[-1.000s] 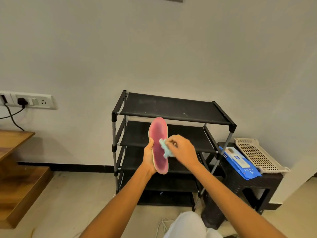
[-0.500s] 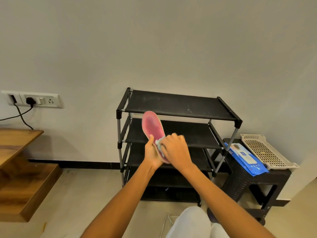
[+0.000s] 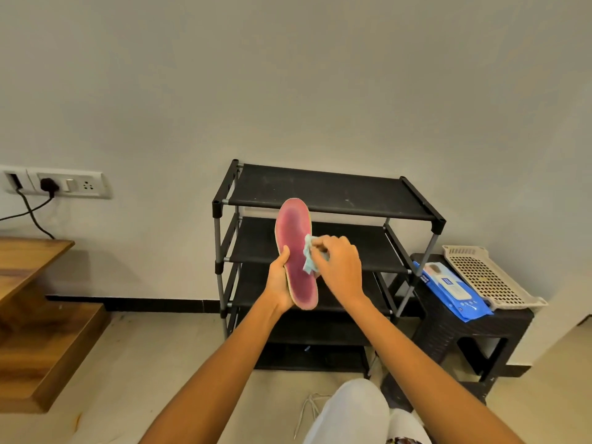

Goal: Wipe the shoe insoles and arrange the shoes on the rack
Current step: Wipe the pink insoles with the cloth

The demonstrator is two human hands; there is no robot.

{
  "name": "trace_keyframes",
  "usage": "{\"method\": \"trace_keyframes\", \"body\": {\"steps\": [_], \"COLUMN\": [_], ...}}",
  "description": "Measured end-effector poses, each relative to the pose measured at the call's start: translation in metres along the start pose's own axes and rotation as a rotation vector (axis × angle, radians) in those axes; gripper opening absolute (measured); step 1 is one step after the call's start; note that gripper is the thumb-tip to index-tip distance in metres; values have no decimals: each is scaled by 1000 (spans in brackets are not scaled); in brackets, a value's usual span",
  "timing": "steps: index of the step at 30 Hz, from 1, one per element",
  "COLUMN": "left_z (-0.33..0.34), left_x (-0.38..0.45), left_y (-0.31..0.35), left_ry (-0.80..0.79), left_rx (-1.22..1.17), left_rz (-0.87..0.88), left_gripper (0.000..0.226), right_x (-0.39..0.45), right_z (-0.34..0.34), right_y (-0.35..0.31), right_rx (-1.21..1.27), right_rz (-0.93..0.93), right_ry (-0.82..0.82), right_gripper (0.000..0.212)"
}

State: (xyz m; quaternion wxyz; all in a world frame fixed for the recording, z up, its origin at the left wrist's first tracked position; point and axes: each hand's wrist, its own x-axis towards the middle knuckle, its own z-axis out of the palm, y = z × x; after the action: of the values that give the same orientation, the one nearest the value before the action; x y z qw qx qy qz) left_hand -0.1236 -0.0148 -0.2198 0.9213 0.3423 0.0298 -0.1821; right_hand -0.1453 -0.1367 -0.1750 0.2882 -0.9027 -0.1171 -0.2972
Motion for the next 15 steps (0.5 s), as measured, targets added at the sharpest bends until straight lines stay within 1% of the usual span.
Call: {"method": "trace_keyframes", "body": {"steps": [1,2,3,5,8,9,11,12,13,15], "left_z": [2,5,7,6,-6,-12,-21,-22,-22,-18], "left_x": [0,-1,0,0,1,2,2,1,0,-1], "left_y": [-2,-4,-4,-2,-2,-4,-7,-7,-6,-6], "left_ry": [2,1,6,17,13,24,37,35,30,37], "left_rx": [17,17,6,-48,-129,-128,-110,-102,-76,17], "left_rz": [12,6,-2,-12,-42,-43,-46,-47,-45,-51], "left_gripper": [39,40,41,44,58,60,57,53,49,43], "right_x": [7,11,12,1,-34,-45,-49,-43,-36,-19], "right_z": [3,7,11,18,25,24,19,18,19,22], "right_y": [3,4,3,-8,-28,-31,-23,-18,-14,-11], "right_rx": [-17,-67,-116,-146,-90,-78,-153,-188,-203,-167], "right_rz": [54,85,95,74,-23,-68,-185,-206,-174,-20], "right_ry": [-21,-93,-169,-214,-187,-186,-197,-173,-138,-61], "right_gripper": [16,19,21,22,26,25,17,17,18,18]}}
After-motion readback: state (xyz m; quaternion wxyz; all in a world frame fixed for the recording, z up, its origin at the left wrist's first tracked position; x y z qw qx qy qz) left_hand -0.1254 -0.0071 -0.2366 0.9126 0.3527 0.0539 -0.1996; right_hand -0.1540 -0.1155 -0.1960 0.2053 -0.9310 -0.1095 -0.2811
